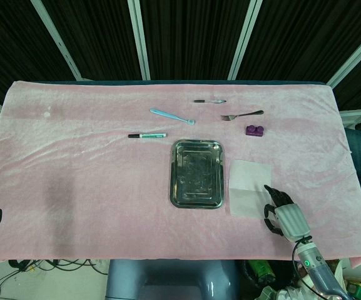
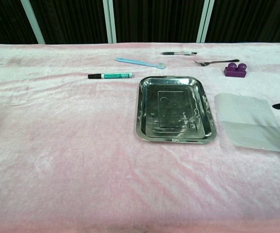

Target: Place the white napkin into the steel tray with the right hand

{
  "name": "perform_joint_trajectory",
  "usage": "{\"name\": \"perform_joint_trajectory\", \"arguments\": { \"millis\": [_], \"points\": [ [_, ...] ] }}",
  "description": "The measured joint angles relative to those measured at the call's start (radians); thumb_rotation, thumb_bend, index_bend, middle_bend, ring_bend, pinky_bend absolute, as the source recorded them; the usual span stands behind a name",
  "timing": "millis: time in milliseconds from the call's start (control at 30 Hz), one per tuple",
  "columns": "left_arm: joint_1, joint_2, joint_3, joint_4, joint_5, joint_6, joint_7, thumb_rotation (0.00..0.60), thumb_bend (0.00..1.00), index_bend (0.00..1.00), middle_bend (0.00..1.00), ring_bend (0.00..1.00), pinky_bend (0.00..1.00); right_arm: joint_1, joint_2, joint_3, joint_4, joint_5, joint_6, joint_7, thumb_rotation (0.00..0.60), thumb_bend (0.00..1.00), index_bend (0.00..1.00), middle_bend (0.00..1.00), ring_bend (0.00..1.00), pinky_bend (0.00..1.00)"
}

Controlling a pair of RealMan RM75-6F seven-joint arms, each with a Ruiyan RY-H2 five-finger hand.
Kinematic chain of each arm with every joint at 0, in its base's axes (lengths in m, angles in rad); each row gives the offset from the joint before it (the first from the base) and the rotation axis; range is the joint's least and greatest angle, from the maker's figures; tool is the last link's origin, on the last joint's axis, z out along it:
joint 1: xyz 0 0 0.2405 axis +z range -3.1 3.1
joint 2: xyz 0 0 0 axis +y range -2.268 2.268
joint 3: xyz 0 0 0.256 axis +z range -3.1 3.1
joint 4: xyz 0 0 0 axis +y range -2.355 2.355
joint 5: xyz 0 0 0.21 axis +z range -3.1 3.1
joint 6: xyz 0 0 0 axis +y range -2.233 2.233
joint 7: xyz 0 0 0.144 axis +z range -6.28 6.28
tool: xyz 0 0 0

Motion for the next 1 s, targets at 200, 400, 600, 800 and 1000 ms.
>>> {"name": "perform_joint_trajectory", "arguments": {
  "millis": [200,400,600,800,1000],
  "points": [
    [0.004,0.002,0.004,0.000,0.005,0.004,-0.003,0.600,0.40,0.15,0.05,0.00,0.00,-0.008,0.005,-0.002,0.002,0.003,0.007,0.007,0.600,0.42,0.67,0.04,0.11,0.15],
    [0.008,0.006,0.004,0.000,0.005,0.007,-0.013,0.600,0.40,0.15,0.05,0.00,0.00,-0.007,0.010,0.000,-0.008,0.000,0.014,0.007,0.600,0.42,0.71,0.05,0.11,0.15],
    [0.008,0.008,0.002,-0.002,0.003,0.007,-0.018,0.600,0.40,0.15,0.05,0.00,0.00,-0.003,0.014,0.002,-0.017,-0.004,0.016,-0.001,0.600,0.43,0.74,0.05,0.12,0.15],
    [0.006,0.005,0.003,-0.002,0.004,0.004,-0.014,0.600,0.40,0.15,0.05,0.00,0.00,-0.005,0.012,0.010,-0.020,0.003,0.020,0.005,0.600,0.44,0.74,0.05,0.13,0.15],
    [0.004,0.004,0.001,-0.003,-0.001,0.000,-0.010,0.600,0.40,0.15,0.05,0.00,0.00,-0.005,0.008,0.010,-0.013,0.008,0.013,0.012,0.600,0.44,0.74,0.05,0.13,0.15]
  ]
}}
